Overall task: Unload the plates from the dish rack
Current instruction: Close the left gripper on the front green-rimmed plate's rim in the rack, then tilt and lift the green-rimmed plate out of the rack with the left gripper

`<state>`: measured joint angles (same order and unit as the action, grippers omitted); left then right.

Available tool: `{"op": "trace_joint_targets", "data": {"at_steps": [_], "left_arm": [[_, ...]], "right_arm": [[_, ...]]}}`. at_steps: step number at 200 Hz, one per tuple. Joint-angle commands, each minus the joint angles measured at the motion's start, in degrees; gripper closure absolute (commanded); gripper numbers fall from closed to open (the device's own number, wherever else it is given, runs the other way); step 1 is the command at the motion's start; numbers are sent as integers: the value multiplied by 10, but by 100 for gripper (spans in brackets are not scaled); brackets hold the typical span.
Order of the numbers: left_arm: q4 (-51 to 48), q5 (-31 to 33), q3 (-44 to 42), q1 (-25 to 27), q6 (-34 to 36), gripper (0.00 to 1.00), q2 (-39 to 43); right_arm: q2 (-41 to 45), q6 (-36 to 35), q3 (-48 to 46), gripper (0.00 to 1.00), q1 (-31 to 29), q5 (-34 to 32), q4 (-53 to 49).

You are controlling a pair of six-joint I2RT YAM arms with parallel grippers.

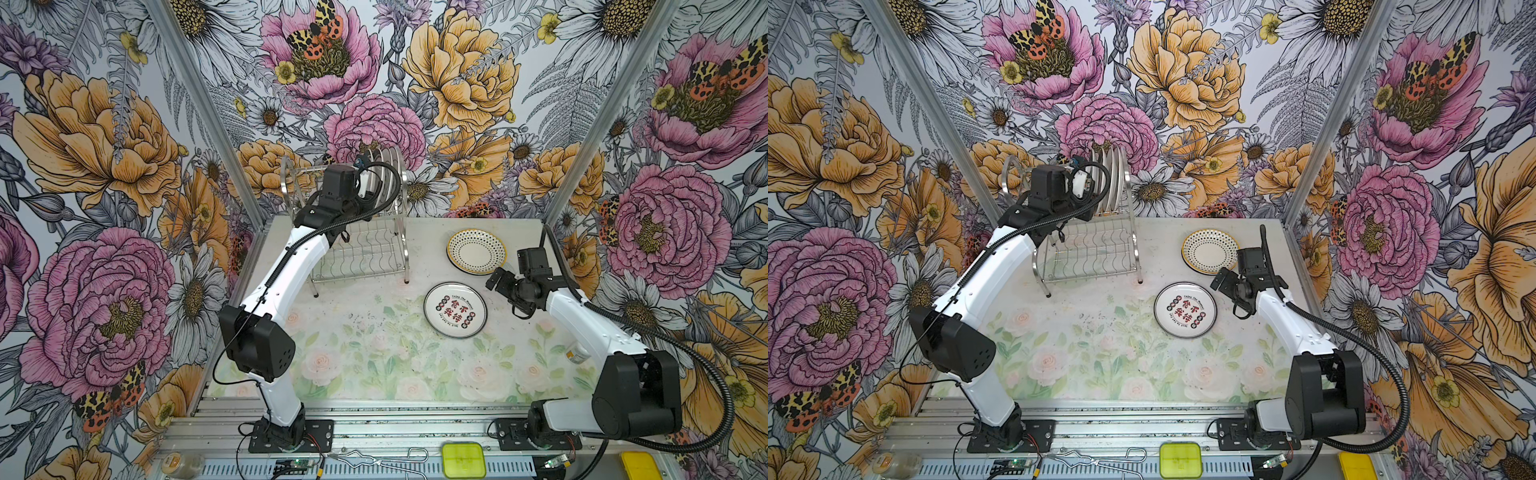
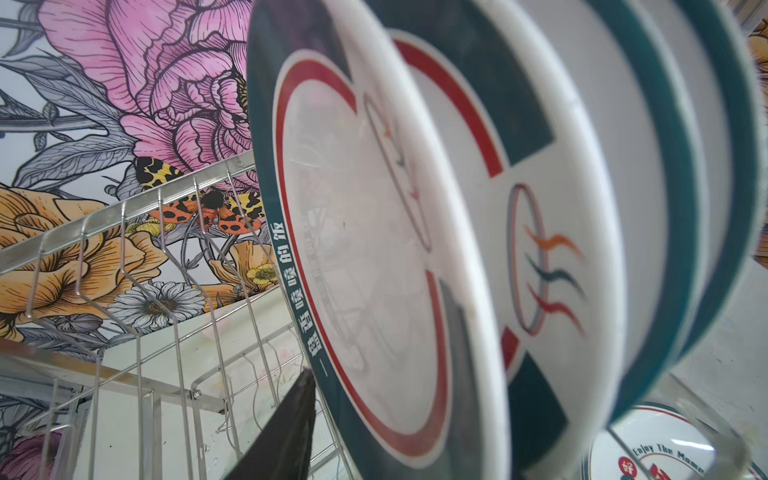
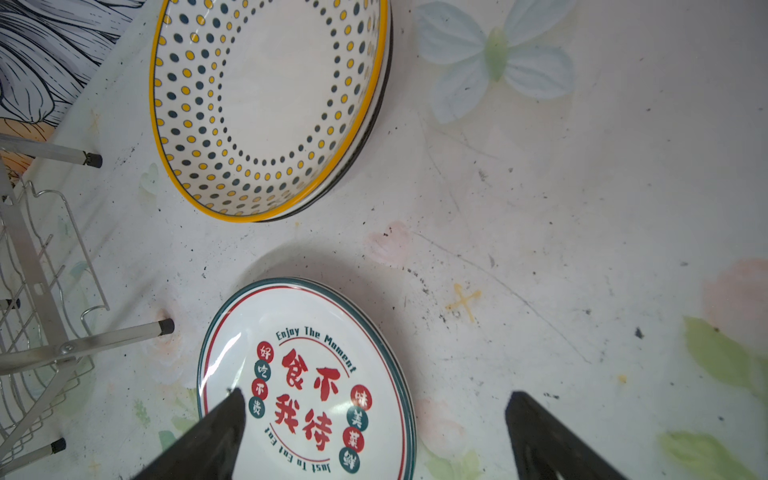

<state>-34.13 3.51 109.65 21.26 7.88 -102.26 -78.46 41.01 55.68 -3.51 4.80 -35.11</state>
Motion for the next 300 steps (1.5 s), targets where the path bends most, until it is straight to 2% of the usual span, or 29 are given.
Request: {"op": "trace_joint_targets", "data": {"at_steps": [1,48,102,109,168,258,264,300], "left_arm": [[4,45,26,3,12,60,-14],[3,79,30,15,29,68,-15],[4,80,30,17,36,78,-14],[3,98,30,17,38,80,-14],[4,93,30,19,48,95,-1],[4,89,37,23,50,99,46],[4,70,38,23,50,100,51],[3,50,40,17,43,100,73]], "right_arm": [[19,-9,-5,1,5,7,2],[19,-9,-4,1,7,11,2],[16,-9,-2,1,8,13,2],[17,-9,-2,1,8,12,2],[23,-10,-4,1,10,14,2],[27,-11,-3,1,11,23,3],[28,-12,-3,1,11,23,3],[34,-13,-5,1,11,25,3]]}}
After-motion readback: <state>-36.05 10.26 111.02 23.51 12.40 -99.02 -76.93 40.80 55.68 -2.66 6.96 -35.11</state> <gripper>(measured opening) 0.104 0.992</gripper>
